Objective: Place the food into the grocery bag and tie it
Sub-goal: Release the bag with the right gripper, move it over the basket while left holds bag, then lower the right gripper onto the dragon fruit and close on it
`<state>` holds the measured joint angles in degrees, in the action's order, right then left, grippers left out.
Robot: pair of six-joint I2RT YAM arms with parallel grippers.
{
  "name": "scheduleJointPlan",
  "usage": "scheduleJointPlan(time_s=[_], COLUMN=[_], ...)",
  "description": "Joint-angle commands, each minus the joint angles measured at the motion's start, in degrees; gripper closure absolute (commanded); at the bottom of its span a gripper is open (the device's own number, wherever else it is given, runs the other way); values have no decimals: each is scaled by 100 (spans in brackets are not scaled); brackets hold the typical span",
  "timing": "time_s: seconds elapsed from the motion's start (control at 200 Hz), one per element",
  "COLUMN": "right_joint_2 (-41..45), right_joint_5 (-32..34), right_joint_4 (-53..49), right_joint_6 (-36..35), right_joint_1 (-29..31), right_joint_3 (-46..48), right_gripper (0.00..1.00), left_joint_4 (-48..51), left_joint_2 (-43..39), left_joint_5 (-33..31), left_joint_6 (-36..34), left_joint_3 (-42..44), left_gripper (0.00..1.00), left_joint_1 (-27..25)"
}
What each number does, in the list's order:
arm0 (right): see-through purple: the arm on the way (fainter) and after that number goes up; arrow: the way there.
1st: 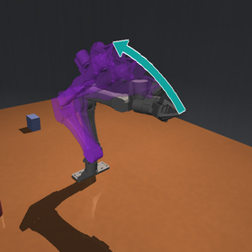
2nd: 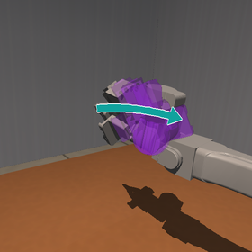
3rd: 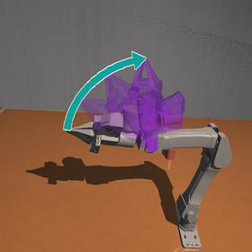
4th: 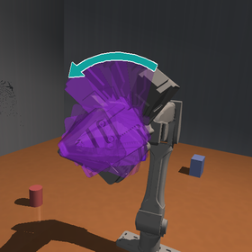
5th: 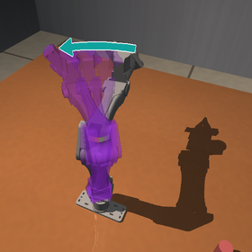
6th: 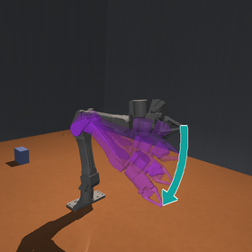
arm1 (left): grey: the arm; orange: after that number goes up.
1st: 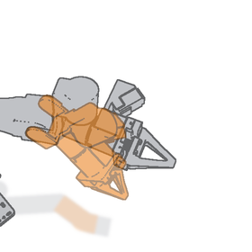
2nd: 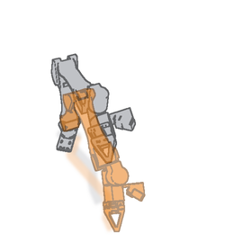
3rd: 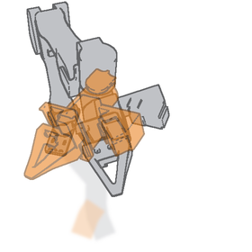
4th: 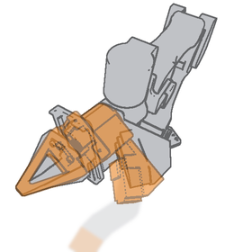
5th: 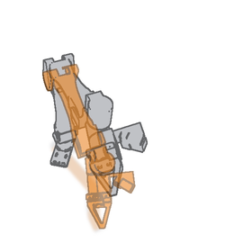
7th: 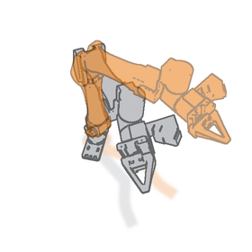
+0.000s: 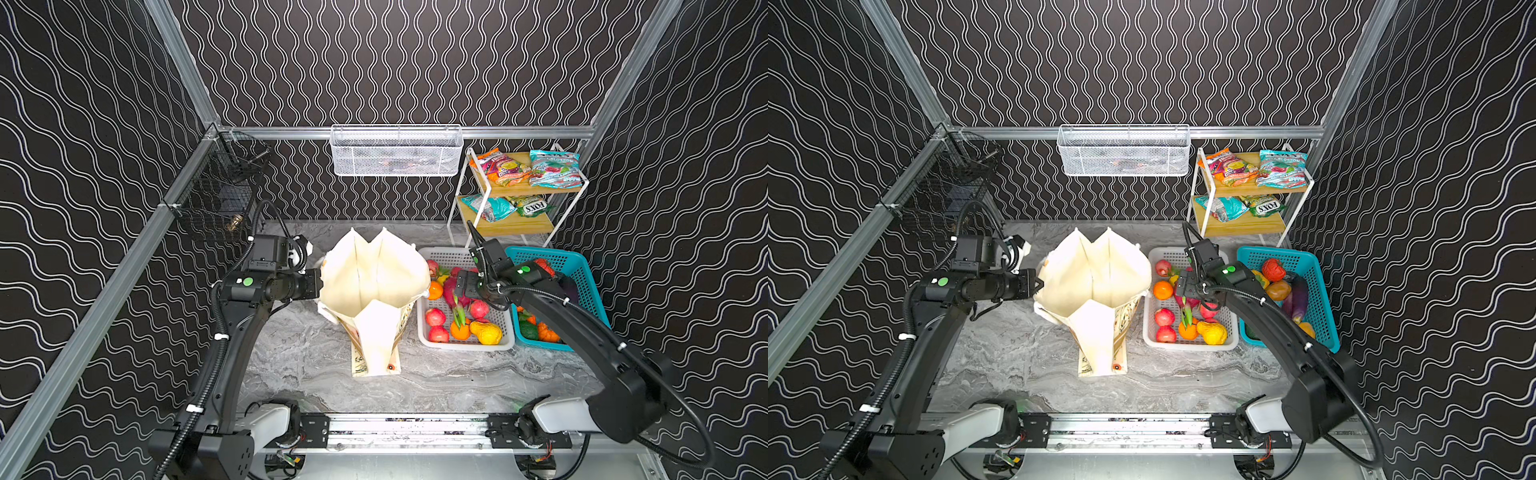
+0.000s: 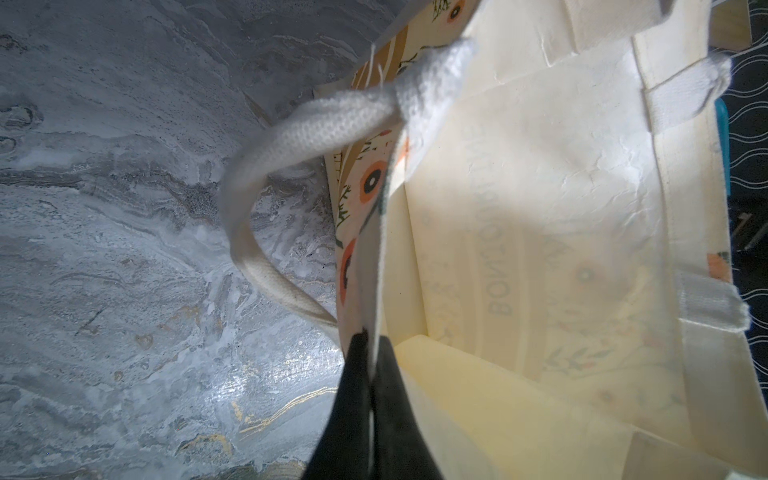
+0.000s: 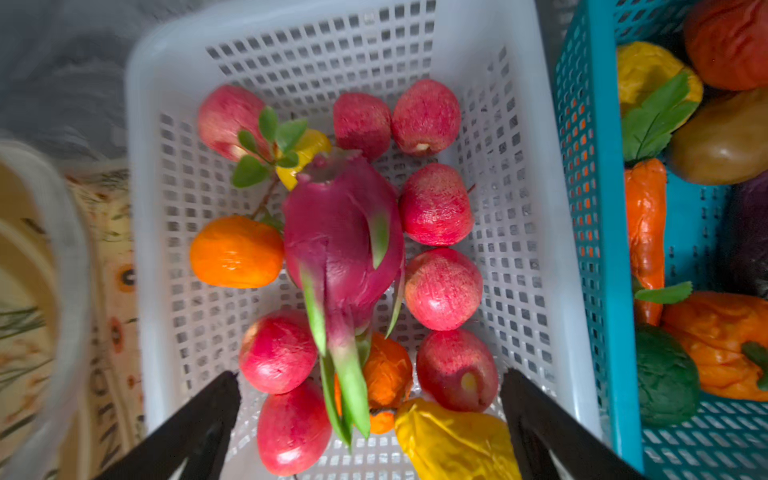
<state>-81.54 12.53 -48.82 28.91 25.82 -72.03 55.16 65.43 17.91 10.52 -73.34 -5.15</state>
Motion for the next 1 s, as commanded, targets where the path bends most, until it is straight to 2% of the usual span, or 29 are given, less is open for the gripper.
scheduleJointPlan(time_s=[0.0, 0.25, 0.611, 0.996], right_joint_2=[-160, -726, -1370, -1876], right_joint_5=[-288, -642, -734, -778], right_joint_4=[-102, -172, -433, -341], right_joint_6=[-185, 18, 634, 829], right_joint_1=[-47, -259, -341, -367], right_joint_3=[-153, -641, -1112, -1279], right_gripper=[1, 1, 1, 1], left_joint_4=[-23, 0, -14, -90], left_joint_2=[-57, -39, -83, -140], left_joint_5=[97, 116, 155, 204], left_joint_6=[-69, -82, -89, -77], left_joint_3=[30, 34, 24, 117], left_gripper=[100, 100, 100, 100], left_joint_1=[14, 16, 14, 14])
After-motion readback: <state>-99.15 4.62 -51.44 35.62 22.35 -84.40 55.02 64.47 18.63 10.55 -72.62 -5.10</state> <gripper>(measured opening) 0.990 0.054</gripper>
